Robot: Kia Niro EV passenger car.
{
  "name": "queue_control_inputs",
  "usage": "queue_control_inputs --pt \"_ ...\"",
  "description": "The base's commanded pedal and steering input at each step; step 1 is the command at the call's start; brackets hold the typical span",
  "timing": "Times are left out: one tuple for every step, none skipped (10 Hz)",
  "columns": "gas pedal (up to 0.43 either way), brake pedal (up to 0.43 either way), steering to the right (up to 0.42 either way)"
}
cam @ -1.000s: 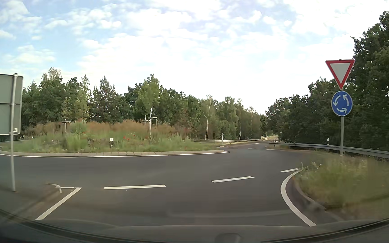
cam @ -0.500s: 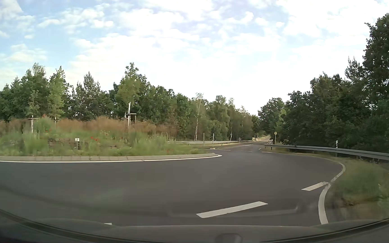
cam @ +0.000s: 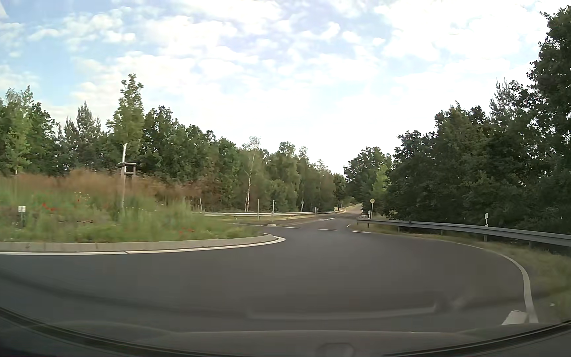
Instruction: Follow the waypoints while adhering to traffic rules and regulations
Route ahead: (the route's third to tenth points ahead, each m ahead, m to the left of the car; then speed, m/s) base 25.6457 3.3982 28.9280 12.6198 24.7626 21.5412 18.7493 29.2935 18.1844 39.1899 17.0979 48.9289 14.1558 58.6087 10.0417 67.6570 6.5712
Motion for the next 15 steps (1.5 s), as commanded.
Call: queue_control_inputs --pt "0.0 0.03 0.169" --pt "0.0 0.03 0.172" --pt "0.0 0.03 0.173" --pt "0.0 0.03 0.173" --pt "0.0 0.03 0.169" --pt "0.0 0.03 0.16" --pt "0.0 0.03 0.14" --pt "0.0 0.03 0.105" --pt "0.0 0.03 0.07" --pt "0.0 0.03 0.04" --pt "0.0 0.03 0.002" --pt "0.0 0.03 -0.036" --pt "0.0 0.03 -0.061" --pt "0.0 0.03 -0.093" --pt "0.0 0.024 -0.119"
